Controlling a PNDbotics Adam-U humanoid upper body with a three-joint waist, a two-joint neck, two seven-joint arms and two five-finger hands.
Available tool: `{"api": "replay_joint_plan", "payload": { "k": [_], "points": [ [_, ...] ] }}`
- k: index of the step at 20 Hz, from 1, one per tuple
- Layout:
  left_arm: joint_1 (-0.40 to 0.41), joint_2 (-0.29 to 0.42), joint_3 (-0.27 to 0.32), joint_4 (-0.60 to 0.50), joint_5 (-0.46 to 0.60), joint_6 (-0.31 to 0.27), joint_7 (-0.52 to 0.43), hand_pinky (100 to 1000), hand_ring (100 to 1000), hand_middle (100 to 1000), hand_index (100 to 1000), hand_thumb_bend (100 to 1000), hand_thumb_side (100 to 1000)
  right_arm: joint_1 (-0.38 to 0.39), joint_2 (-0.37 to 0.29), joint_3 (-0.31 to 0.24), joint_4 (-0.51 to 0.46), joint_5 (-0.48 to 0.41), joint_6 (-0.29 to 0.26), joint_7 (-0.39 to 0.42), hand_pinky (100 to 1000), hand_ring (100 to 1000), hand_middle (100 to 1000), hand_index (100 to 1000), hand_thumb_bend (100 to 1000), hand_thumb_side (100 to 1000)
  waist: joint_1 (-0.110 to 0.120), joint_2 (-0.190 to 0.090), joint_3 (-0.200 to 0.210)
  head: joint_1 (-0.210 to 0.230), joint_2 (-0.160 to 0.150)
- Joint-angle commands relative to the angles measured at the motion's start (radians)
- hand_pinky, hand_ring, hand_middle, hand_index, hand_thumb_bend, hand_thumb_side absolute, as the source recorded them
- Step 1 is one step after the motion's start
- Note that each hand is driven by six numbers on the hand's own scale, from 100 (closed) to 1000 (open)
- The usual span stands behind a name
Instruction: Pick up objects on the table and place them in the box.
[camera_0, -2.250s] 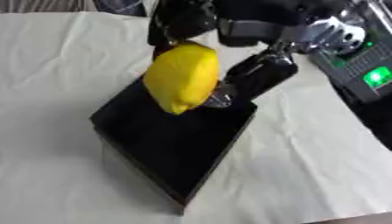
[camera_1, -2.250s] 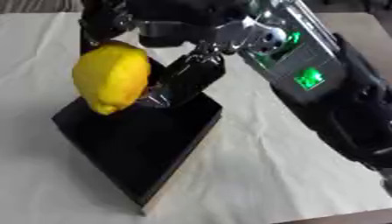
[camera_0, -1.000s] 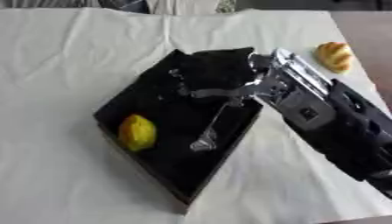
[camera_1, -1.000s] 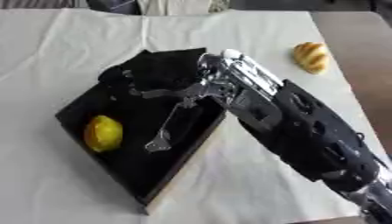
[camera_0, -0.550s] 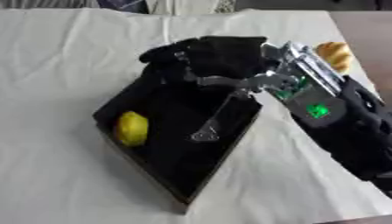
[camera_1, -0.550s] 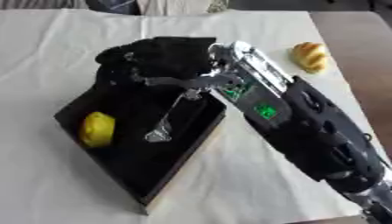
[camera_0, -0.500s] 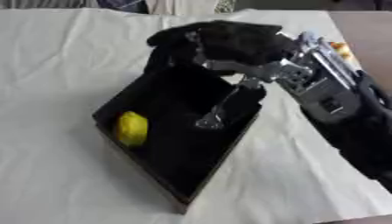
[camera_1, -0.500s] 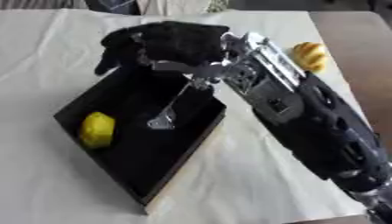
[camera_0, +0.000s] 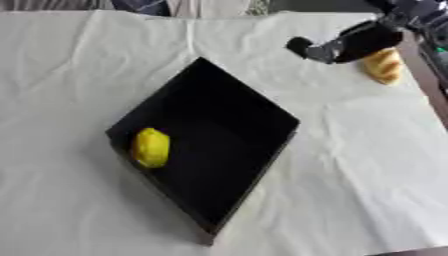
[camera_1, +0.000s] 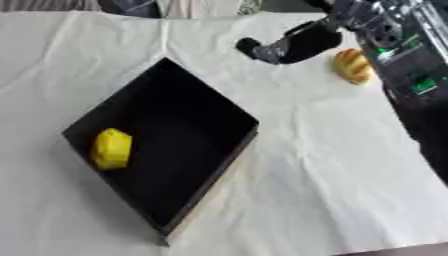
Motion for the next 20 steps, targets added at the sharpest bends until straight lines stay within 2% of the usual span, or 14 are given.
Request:
{"api": "replay_joint_plan", "payload": {
  "k": [1,5,9,13,20],
  "points": [
    [-0.005,0.023,0.012,-0.016,-0.003,-0.001,0.005,829,780,755,874,401,511,0.010,-0.081,-0.051,0.122,0.054,-0.019,-0.053,882,982,836,908,398,403,0.005,-0.015,-0.003,0.003,-0.013],
    [-0.007,0.022,0.011,-0.016,-0.004,-0.001,0.003,829,780,755,874,400,512,0.034,-0.113,-0.072,0.257,0.104,-0.056,-0.088,882,986,846,915,417,421,0.008,-0.010,-0.005,0.002,-0.015],
    [-0.007,0.022,0.011,-0.016,-0.004,-0.001,0.003,830,780,755,874,399,512,0.039,-0.131,-0.081,0.343,0.134,-0.078,-0.096,883,991,851,919,428,436,0.011,-0.006,-0.003,0.002,-0.015],
    [-0.007,0.020,0.010,-0.016,-0.003,-0.001,0.002,830,780,755,874,398,513,0.022,-0.129,-0.087,0.422,0.141,-0.069,-0.078,888,997,848,921,397,466,0.009,-0.005,-0.002,0.001,-0.016],
    [-0.005,0.016,0.009,-0.016,-0.002,0.000,0.000,830,780,755,874,395,514,-0.024,-0.106,-0.090,0.537,0.155,-0.019,-0.068,887,996,831,917,389,487,0.009,-0.005,0.004,-0.003,-0.027]
  ]
}}
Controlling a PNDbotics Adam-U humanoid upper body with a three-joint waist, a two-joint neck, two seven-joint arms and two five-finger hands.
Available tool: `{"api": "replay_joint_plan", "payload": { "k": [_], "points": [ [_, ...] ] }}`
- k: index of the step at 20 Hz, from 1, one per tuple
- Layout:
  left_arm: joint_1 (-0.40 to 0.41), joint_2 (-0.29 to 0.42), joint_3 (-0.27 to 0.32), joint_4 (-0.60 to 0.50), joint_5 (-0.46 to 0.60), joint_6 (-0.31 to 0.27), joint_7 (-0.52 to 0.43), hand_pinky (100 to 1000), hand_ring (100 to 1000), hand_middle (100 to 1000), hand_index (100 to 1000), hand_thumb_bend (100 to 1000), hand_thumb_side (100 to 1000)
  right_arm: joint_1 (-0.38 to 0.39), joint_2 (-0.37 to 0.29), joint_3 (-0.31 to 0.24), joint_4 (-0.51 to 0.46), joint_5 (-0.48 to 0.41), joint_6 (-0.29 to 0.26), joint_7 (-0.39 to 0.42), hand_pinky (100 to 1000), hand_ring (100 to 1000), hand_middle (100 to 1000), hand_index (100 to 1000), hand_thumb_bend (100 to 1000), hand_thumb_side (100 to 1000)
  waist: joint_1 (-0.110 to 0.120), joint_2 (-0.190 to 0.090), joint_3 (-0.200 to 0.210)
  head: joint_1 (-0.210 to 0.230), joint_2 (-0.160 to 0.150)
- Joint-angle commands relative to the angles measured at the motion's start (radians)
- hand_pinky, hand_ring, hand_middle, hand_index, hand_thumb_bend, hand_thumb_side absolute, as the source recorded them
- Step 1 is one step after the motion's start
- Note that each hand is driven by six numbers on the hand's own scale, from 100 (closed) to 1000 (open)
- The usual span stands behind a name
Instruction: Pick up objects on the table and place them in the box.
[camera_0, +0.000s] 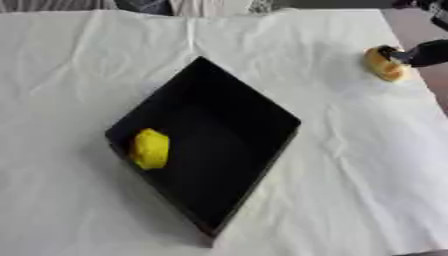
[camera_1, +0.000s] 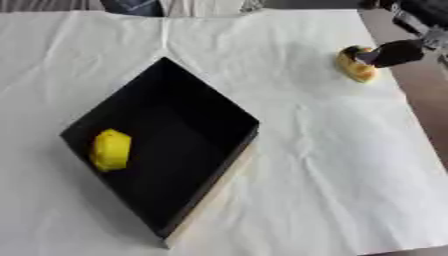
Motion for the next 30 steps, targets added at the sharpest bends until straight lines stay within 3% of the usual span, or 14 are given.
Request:
{"api": "replay_joint_plan", "payload": {
  "k": [1,6,10,15,20,24,30],
  "points": [
    [-0.005,0.016,0.009,-0.016,-0.002,0.001,-0.001,830,780,755,874,395,515,-0.032,-0.023,-0.016,0.046,0.020,0.024,-0.002,886,996,831,917,387,493,-0.001,-0.016,0.002,-0.004,-0.016],
    [-0.006,0.012,0.008,-0.016,-0.001,0.000,-0.004,830,781,755,874,392,517,-0.057,-0.009,-0.013,0.114,0.054,0.030,-0.004,885,994,818,918,413,497,-0.001,-0.009,0.006,-0.007,-0.023],
    [-0.006,0.010,0.007,-0.016,0.001,0.000,-0.006,831,780,755,874,391,518,-0.066,0.000,-0.015,0.157,0.086,0.024,0.007,886,995,784,922,531,412,-0.001,-0.005,0.008,-0.008,-0.026],
    [-0.007,0.006,0.006,-0.016,0.003,0.000,-0.010,831,781,756,874,390,519,-0.078,0.014,-0.011,0.185,0.104,0.011,0.029,887,995,771,913,544,425,0.000,0.001,0.010,-0.010,-0.028],
    [-0.010,0.004,0.004,-0.016,0.005,-0.001,-0.013,831,781,757,874,388,519,-0.098,0.026,-0.006,0.220,0.166,0.038,0.019,874,977,752,901,481,393,-0.001,0.007,0.015,-0.012,-0.030],
    [-0.010,0.001,0.004,-0.016,0.006,-0.001,-0.015,832,781,758,873,387,521,-0.110,0.038,-0.003,0.260,0.200,0.068,0.010,864,953,700,881,419,240,-0.003,0.011,0.019,-0.015,-0.032],
    [-0.011,0.000,0.004,-0.016,0.006,-0.002,-0.016,833,782,758,872,386,521,-0.114,0.043,-0.001,0.279,0.202,0.086,0.024,839,887,582,787,218,272,-0.004,0.012,0.019,-0.018,-0.031]
  ]
}}
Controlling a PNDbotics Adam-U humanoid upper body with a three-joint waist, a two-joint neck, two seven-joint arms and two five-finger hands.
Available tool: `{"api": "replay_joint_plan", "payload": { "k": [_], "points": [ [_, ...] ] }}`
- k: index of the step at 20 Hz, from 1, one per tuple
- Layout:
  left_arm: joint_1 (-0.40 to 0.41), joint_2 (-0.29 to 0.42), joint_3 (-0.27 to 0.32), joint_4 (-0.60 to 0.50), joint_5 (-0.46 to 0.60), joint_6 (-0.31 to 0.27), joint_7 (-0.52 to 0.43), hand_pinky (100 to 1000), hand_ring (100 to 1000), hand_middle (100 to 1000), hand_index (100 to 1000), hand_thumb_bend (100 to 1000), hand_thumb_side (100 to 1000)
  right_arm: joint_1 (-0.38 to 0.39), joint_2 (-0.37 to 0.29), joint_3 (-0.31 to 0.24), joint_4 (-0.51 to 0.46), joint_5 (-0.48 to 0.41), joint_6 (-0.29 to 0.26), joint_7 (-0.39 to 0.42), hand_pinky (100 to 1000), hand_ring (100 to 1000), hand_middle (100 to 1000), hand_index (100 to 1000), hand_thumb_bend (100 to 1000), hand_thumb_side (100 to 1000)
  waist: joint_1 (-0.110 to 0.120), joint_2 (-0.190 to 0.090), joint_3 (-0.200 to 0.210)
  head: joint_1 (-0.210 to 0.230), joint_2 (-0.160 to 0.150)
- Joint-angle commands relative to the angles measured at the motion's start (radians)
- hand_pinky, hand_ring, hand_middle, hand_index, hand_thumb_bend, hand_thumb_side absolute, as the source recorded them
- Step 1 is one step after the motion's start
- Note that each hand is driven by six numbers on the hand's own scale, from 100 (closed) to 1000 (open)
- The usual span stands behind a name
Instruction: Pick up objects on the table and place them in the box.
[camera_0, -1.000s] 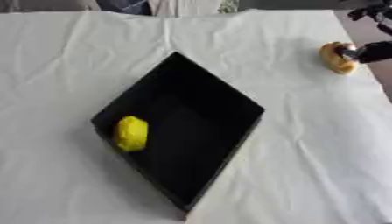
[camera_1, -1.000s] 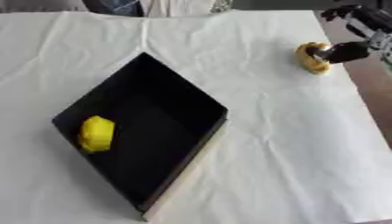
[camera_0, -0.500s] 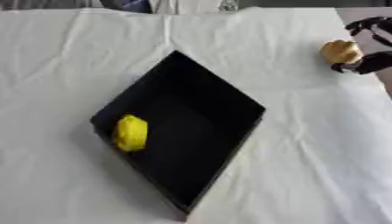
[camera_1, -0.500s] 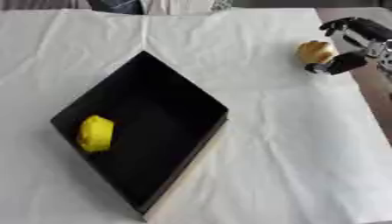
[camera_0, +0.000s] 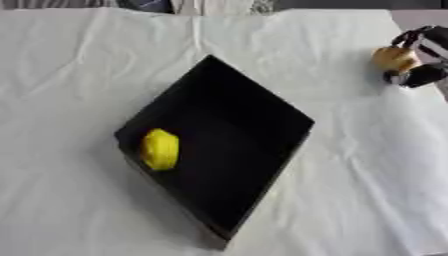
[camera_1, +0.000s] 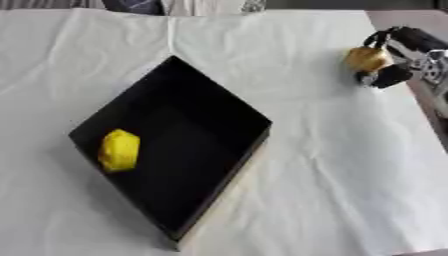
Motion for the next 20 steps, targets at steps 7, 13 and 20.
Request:
{"api": "replay_joint_plan", "payload": {
  "k": [7,13,20],
  "points": [
    [-0.009,0.016,0.004,-0.016,0.000,-0.002,-0.004,834,782,757,872,385,521,-0.003,-0.023,0.004,-0.003,0.025,0.005,-0.014,826,863,531,747,225,274,0.001,-0.018,0.001,-0.005,-0.011],
    [-0.009,0.015,0.004,-0.016,0.001,-0.002,-0.005,835,782,758,873,386,521,-0.010,-0.018,0.003,-0.075,-0.035,-0.014,0.007,813,817,423,610,100,249,0.000,-0.021,-0.002,-0.006,-0.007],
    [-0.008,0.017,0.005,-0.016,0.001,-0.002,-0.005,836,782,759,874,384,520,-0.009,-0.063,0.003,-0.183,-0.122,-0.005,-0.055,813,809,393,587,100,169,-0.002,-0.026,-0.004,-0.005,-0.006]
  ]
}}
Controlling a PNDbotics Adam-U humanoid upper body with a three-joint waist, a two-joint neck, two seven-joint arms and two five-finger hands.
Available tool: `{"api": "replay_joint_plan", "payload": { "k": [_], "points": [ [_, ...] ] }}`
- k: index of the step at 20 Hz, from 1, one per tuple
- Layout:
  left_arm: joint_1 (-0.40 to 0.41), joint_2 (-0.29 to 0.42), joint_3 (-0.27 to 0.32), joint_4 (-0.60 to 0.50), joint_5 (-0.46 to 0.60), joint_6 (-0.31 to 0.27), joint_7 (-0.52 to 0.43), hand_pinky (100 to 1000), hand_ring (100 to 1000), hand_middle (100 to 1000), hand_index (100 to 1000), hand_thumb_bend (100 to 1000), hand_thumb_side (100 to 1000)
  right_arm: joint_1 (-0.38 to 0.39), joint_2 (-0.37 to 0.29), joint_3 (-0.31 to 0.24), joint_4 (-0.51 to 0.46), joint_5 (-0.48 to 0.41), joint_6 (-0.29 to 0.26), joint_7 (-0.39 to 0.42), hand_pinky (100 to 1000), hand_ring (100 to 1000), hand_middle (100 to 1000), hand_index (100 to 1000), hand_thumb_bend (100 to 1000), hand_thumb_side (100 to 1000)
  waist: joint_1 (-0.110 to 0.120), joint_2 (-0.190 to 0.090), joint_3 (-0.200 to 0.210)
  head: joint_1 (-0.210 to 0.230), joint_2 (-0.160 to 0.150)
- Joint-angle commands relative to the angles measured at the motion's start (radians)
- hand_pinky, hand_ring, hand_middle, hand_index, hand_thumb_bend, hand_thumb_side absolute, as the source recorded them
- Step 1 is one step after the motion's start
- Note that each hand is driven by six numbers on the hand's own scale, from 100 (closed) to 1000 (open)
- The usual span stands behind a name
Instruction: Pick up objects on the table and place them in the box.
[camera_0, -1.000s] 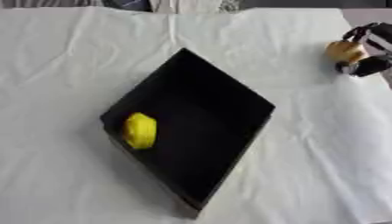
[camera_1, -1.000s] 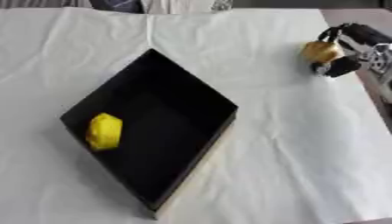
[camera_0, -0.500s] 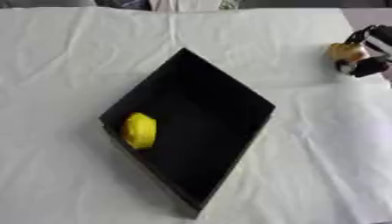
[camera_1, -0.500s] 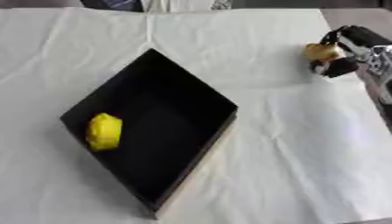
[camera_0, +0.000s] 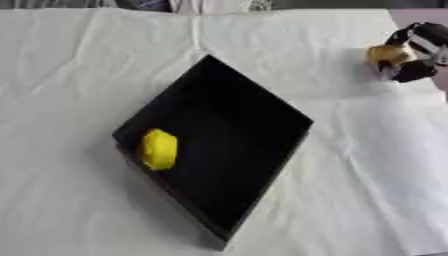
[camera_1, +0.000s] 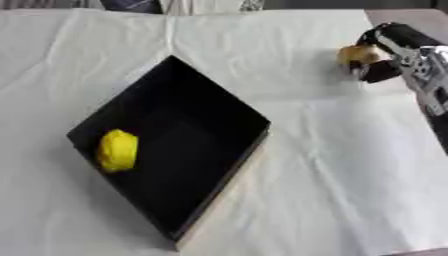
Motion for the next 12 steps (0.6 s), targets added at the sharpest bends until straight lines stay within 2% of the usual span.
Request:
{"api": "replay_joint_plan", "payload": {
  "k": [1,6,9,12],
  "points": [
    [-0.008,0.018,0.006,-0.016,0.001,-0.001,-0.002,836,782,759,874,384,520,-0.007,-0.074,-0.008,-0.077,-0.043,0.000,-0.029,812,808,392,586,100,165,-0.001,-0.027,-0.003,-0.001,-0.005],
    [-0.009,0.022,0.006,-0.016,0.000,-0.002,-0.001,836,782,759,874,385,518,0.014,-0.123,-0.001,-0.202,-0.116,-0.021,-0.049,808,800,384,579,100,140,-0.004,-0.033,-0.009,0.001,-0.005],
    [-0.010,0.025,0.005,-0.016,0.000,-0.002,-0.002,837,783,759,874,386,517,0.018,-0.149,0.030,-0.273,-0.154,-0.055,-0.075,802,793,387,579,100,135,-0.005,-0.037,-0.007,-0.002,-0.006],
    [-0.013,0.026,0.003,-0.016,0.001,-0.003,-0.003,837,783,759,874,385,517,0.005,-0.159,0.084,-0.340,-0.191,-0.095,-0.102,798,786,390,579,100,130,-0.007,-0.040,-0.004,-0.006,-0.006]
  ]
}}
